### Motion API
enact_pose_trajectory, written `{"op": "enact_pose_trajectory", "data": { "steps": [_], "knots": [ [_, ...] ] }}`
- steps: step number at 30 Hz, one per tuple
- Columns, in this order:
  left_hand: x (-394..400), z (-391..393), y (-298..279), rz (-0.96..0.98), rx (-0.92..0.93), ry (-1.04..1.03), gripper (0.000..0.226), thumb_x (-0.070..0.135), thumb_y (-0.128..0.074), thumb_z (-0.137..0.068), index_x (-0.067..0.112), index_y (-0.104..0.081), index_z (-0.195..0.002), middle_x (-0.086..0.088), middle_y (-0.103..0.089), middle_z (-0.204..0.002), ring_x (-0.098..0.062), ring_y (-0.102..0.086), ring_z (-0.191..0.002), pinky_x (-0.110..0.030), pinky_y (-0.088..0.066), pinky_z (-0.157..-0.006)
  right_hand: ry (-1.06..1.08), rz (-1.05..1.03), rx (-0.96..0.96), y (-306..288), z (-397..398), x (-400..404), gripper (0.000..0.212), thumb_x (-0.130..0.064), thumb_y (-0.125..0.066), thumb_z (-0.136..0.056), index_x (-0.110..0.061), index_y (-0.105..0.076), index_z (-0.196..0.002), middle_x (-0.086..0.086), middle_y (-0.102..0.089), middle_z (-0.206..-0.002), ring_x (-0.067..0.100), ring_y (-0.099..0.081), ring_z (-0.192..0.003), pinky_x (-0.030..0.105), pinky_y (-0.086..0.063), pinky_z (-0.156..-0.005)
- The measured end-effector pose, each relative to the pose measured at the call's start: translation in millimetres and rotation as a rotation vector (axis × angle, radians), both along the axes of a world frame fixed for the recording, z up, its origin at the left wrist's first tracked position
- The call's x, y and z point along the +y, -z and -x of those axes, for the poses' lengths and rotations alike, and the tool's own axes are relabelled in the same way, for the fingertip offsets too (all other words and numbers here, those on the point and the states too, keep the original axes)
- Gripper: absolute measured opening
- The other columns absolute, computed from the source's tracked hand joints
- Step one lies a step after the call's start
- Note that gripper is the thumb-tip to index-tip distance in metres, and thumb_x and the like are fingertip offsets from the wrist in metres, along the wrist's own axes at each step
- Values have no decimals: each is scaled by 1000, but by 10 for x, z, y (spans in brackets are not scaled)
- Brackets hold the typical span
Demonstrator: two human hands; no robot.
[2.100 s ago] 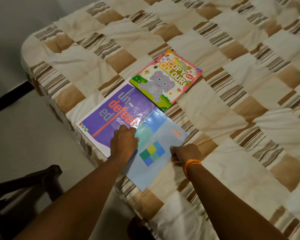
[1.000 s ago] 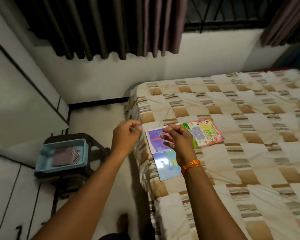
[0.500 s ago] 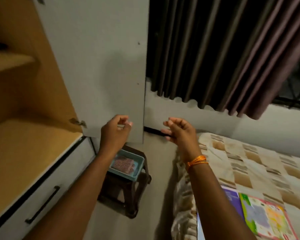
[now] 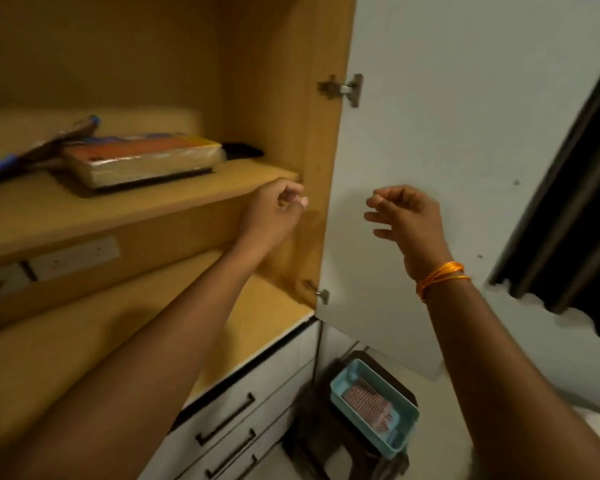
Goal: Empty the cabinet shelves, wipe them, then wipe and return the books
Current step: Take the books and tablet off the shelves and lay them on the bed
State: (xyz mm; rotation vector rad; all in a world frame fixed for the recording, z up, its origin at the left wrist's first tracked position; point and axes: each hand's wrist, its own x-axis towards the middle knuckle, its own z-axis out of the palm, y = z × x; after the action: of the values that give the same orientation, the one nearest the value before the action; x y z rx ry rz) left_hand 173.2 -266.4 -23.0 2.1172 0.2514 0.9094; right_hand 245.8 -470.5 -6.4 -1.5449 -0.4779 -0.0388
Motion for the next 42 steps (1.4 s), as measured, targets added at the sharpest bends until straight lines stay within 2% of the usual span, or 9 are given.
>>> {"op": "enact_pose_trajectory", "data": {
  "steps": [6, 13, 18, 23, 27, 31, 36, 38, 42],
  "knots": [
    [943, 30, -436, -111, -52, -140, 15, 30, -67, -94, 26, -71, -108, 15, -66, -97, 3, -58, -80, -7, -38, -65, -130, -8, -91, -325, -129, 1087, 6, -13, -63, -95, -15, -68, -99, 14, -74, -103, 23, -73, -93, 39, -55, -73],
    [1833, 140, -644, -218, -12, -268, 16, 31, -69, -92, 24, -73, -107, 11, -70, -101, -7, -62, -94, -22, -47, -82, -300, -36, -86, -369, -81, 2128, 6, -17, -63, -97, -22, -66, -97, -3, -69, -96, 16, -68, -96, 35, -56, -75],
    [2360, 258, -734, -271, 6, -396, 9, 29, -72, -88, 29, -72, -97, 3, -66, -110, -14, -62, -98, -29, -48, -91, -412, -99, -11, -518, -13, 2673, 6, -12, -62, -96, -16, -65, -100, 1, -67, -96, 16, -65, -92, 36, -55, -73],
    [2880, 449, -835, -250, 3, -566, 20, 24, -74, -86, 26, -72, -106, -1, -53, -124, -16, -64, -94, -25, -47, -94, -574, -146, 58, -752, -72, 3160, 12, -10, -61, -94, -20, -65, -90, 1, -68, -92, 17, -67, -88, 33, -54, -68],
    [3227, 610, -787, -251, 81, -679, 20, 24, -73, -87, 25, -71, -107, 2, -55, -119, -11, -56, -106, -14, -34, -84, -664, -106, 144, -845, -130, 3636, 9, -14, -60, -93, -19, -68, -94, 2, -68, -105, 25, -68, -101, 34, -57, -71],
    [3440, 679, -704, -234, 183, -727, 26, 23, -70, -90, 30, -66, -114, 0, -53, -127, -17, -53, -114, -26, -41, -88, -738, -54, 264, -854, -141, 4064, 11, -18, -60, -95, -17, -69, -101, 4, -67, -111, 25, -65, -102, 47, -55, -94],
    [3698, 708, -522, -237, 235, -758, 39, 15, -67, -90, 25, -61, -128, -3, -51, -137, -23, -51, -123, -29, -40, -92, -839, -16, 431, -844, -59, 4470, 26, -26, -64, -92, -17, -66, -117, 10, -61, -118, 26, -61, -104, 39, -57, -78],
    [3840, 722, -473, -239, 260, -798, 47, 16, -69, -88, 27, -58, -132, -3, -51, -140, -25, -51, -126, -34, -45, -99, -845, 24, 404, -866, -17, 4623, 22, -26, -66, -92, -17, -66, -111, 8, -62, -111, 23, -63, -94, 37, -57, -75],
    [4068, 739, -453, -236, 367, -853, 61, 14, -68, -85, 31, -53, -141, -3, -47, -147, -28, -50, -128, -46, -48, -101, -834, 49, 416, -887, -10, 4926, 9, -22, -69, -91, -16, -63, -92, 6, -61, -90, 24, -62, -83, 47, -56, -95]
  ]
}}
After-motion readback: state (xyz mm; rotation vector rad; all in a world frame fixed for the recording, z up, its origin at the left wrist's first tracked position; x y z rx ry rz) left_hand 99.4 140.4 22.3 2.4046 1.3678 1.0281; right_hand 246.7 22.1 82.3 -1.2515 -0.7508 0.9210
